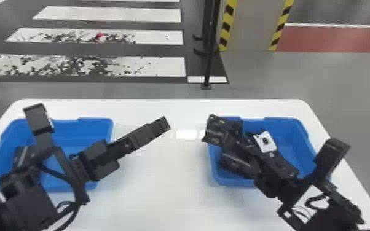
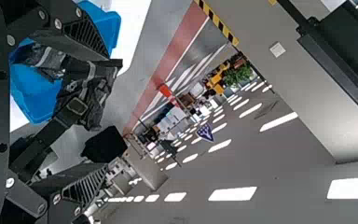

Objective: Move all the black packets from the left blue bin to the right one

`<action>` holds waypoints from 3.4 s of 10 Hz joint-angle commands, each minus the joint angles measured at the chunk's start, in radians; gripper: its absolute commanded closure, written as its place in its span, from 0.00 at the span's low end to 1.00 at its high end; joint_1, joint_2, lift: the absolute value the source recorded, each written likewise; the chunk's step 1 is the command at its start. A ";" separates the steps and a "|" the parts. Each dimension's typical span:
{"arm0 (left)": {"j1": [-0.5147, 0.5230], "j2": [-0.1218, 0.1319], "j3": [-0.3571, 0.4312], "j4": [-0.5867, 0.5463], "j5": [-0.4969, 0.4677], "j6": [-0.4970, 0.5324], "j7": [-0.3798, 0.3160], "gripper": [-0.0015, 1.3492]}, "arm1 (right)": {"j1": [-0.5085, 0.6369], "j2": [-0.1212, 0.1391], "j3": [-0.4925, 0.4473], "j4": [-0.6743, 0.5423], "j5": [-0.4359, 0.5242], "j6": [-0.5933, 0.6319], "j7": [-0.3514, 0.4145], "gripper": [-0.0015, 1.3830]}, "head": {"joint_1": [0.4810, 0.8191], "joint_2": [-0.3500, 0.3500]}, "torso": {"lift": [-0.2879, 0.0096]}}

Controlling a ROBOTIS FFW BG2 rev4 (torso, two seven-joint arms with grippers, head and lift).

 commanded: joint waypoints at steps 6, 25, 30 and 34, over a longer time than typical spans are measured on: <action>0.163 -0.012 0.243 -0.099 -0.018 0.008 -0.002 0.12 | -0.152 -0.022 -0.162 0.303 0.082 -0.038 0.015 0.39 | 0.63 0.35 | 0.45; -0.291 0.071 0.394 0.242 -0.672 0.447 0.306 0.12 | 0.415 0.082 -0.090 -0.212 0.150 -0.222 -0.142 0.13 | 0.63 0.93 | 0.45; -0.431 0.120 0.324 0.497 -0.688 0.469 0.339 0.13 | 0.403 0.081 -0.088 -0.192 0.130 -0.213 -0.129 0.13 | 0.63 0.94 | 0.45; -0.448 0.124 0.320 0.519 -0.696 0.491 0.375 0.23 | 0.390 0.081 -0.088 -0.175 0.114 -0.198 -0.117 0.13 | 0.63 0.95 | 0.45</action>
